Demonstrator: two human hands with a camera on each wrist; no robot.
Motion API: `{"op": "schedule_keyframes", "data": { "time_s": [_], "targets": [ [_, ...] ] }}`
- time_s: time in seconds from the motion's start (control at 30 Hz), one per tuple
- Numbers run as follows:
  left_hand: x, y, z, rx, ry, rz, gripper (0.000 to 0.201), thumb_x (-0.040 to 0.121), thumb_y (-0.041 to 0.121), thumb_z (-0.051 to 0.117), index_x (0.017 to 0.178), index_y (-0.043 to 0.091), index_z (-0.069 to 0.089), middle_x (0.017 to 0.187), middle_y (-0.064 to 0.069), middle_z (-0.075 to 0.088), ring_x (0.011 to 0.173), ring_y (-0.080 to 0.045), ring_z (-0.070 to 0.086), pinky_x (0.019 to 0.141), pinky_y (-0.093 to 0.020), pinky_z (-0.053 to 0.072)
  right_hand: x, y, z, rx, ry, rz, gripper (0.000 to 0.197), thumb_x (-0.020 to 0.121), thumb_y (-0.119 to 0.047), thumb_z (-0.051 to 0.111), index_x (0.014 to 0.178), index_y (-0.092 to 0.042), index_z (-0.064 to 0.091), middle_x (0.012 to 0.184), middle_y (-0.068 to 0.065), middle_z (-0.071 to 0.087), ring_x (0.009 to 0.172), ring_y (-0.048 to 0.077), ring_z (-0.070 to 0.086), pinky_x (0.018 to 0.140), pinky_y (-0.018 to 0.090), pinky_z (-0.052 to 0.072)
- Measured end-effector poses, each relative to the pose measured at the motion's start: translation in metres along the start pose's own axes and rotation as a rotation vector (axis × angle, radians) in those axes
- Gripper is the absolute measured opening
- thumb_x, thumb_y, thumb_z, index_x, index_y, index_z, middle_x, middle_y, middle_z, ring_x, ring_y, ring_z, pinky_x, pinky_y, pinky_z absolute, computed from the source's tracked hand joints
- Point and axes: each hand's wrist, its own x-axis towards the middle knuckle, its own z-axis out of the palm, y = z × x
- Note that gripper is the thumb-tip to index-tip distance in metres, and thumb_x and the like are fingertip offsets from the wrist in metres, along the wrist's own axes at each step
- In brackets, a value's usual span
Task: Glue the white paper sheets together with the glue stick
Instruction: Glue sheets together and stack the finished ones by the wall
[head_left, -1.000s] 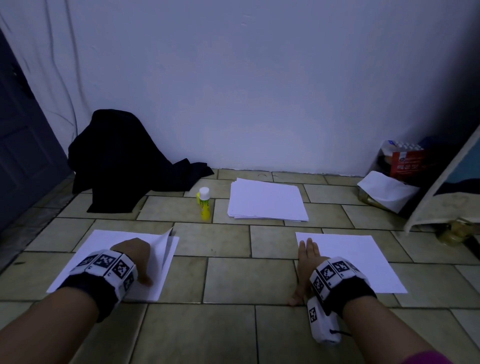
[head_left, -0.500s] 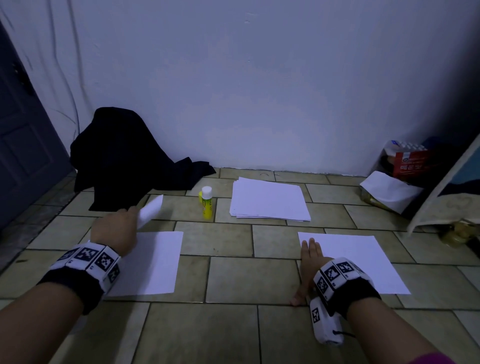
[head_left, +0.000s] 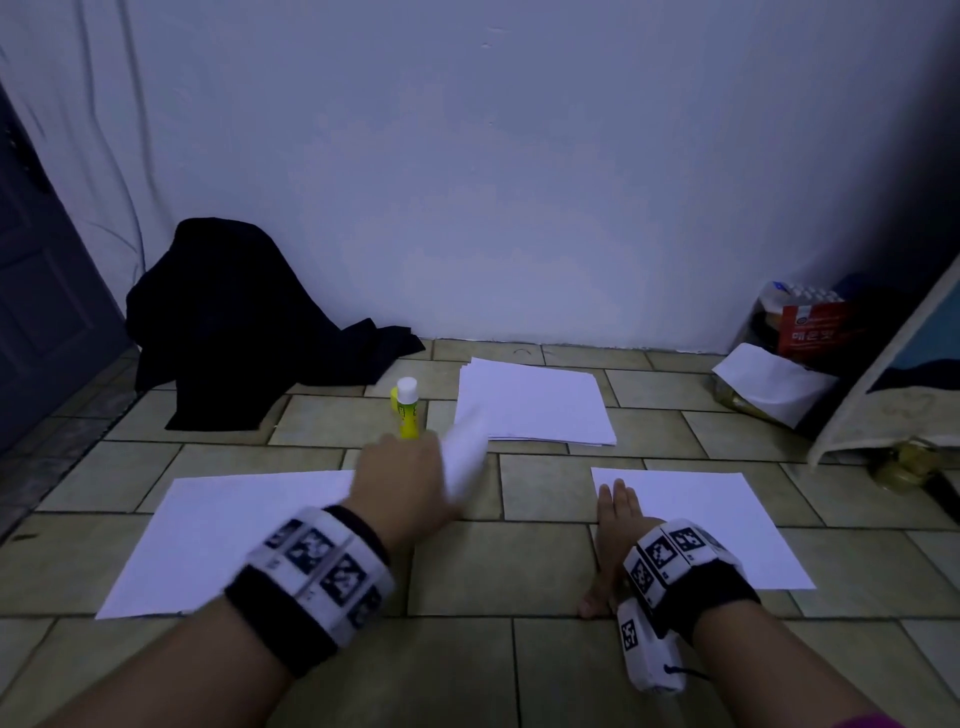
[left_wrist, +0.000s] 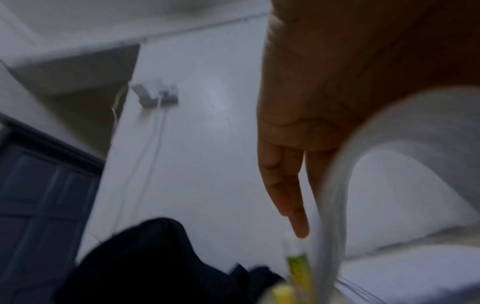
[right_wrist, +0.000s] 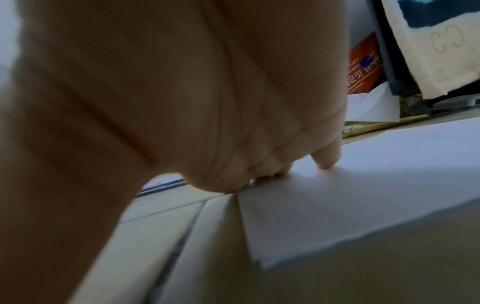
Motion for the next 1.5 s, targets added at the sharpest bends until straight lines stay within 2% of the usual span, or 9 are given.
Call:
{"op": "schedule_keyframes", "data": {
  "time_s": [0.13, 0.23, 0.37, 0.5, 0.87, 1.03, 1.13, 1.3, 1.5],
  "targets": [
    [0.011, 0.037, 0.045, -0.130, -0.259, 0.103, 0.086, 0.078, 0.075, 0.053, 0.132, 0.010, 0.040, 0.131, -0.010, 0.054, 0.119, -0.031, 0.050, 0.100, -0.042, 0.037, -0.004, 0.006, -0.021, -0.009, -0.059, -0.035, 0.145, 0.056, -0.064, 0.079, 0.150, -0.004, -0.013, 0.158, 0.015, -0.011, 0.147, 0.029, 0.002, 0.116, 0.043, 0.019],
    [0.016, 0.042, 0.062, -0.136, -0.358, 0.136, 0.086, 0.079, 0.080, 0.042, 0.132, 0.012, 0.043, 0.135, -0.011, 0.049, 0.122, -0.033, 0.046, 0.105, -0.047, 0.033, 0.001, 0.018, -0.045, 0.101, -0.134, -0.080, 0.124, 0.052, -0.065, 0.081, 0.144, -0.008, 0.020, 0.150, 0.010, 0.022, 0.133, 0.029, 0.036, 0.102, 0.043, 0.040],
    [0.019, 0.026, 0.064, -0.094, -0.403, 0.265, 0.062, 0.097, 0.051, 0.044, 0.146, 0.016, 0.031, 0.153, -0.008, 0.026, 0.134, -0.032, 0.030, 0.105, -0.043, 0.036, 0.002, 0.022, -0.067, 0.188, -0.160, -0.052, 0.095, 0.069, -0.059, 0.075, 0.139, -0.009, 0.036, 0.143, 0.007, 0.039, 0.127, 0.024, 0.045, 0.101, 0.037, 0.042],
    [0.017, 0.012, 0.063, -0.015, -0.414, 0.381, 0.076, 0.096, 0.029, 0.053, 0.155, 0.016, 0.006, 0.162, -0.002, 0.003, 0.144, -0.030, 0.012, 0.114, -0.044, 0.029, 0.008, 0.011, -0.088, 0.365, -0.010, 0.009, 0.074, 0.076, -0.051, 0.073, 0.131, -0.007, 0.050, 0.133, 0.008, 0.054, 0.121, 0.022, 0.051, 0.096, 0.030, 0.043],
    [0.019, 0.010, 0.070, 0.024, -0.374, 0.386, 0.080, 0.095, 0.037, 0.054, 0.155, 0.014, 0.006, 0.162, 0.002, 0.004, 0.144, -0.028, 0.014, 0.109, -0.044, 0.036, 0.050, -0.124, -0.134, 0.751, 0.162, -0.386, 0.041, 0.081, -0.036, 0.073, 0.114, -0.014, 0.063, 0.113, 0.004, 0.066, 0.096, 0.016, 0.060, 0.091, 0.030, 0.049],
    [0.019, 0.010, 0.069, 0.051, -0.376, 0.373, 0.057, 0.095, 0.036, 0.053, 0.136, -0.001, 0.044, 0.144, -0.012, 0.036, 0.135, -0.031, 0.024, 0.104, -0.043, 0.040, 0.065, -0.162, -0.142, 0.578, 0.178, -0.435, 0.047, 0.086, -0.034, 0.067, 0.125, -0.009, 0.056, 0.123, 0.008, 0.060, 0.114, 0.024, 0.056, 0.093, 0.031, 0.044],
    [0.021, 0.009, 0.073, 0.057, -0.392, 0.344, 0.053, 0.095, 0.039, 0.052, 0.128, -0.002, 0.054, 0.139, -0.015, 0.041, 0.136, -0.030, 0.023, 0.104, -0.041, 0.040, 0.071, -0.169, -0.144, 0.522, 0.208, -0.429, 0.039, 0.091, -0.030, 0.060, 0.118, -0.001, 0.062, 0.116, 0.015, 0.064, 0.108, 0.029, 0.059, 0.080, 0.030, 0.043],
    [0.022, 0.005, 0.076, -0.015, -0.335, 0.366, 0.068, 0.092, 0.037, 0.057, 0.146, 0.005, 0.029, 0.150, -0.008, 0.030, 0.139, -0.028, 0.022, 0.104, -0.042, 0.040, 0.073, -0.152, -0.146, 0.662, 0.166, -0.370, 0.027, 0.090, -0.029, 0.060, 0.089, -0.002, 0.062, 0.080, 0.010, 0.055, 0.080, 0.023, 0.053, 0.063, 0.028, 0.037],
    [0.025, 0.004, 0.071, 0.022, -0.333, 0.439, 0.073, 0.092, 0.046, 0.055, 0.152, 0.027, 0.018, 0.160, -0.002, 0.012, 0.140, -0.030, 0.019, 0.107, -0.044, 0.036, 0.050, -0.100, -0.152, 1.329, -0.132, -0.300, 0.011, 0.096, -0.018, 0.046, 0.087, -0.012, 0.050, 0.081, 0.007, 0.051, 0.069, 0.022, 0.054, 0.062, 0.033, 0.048]
  ]
}}
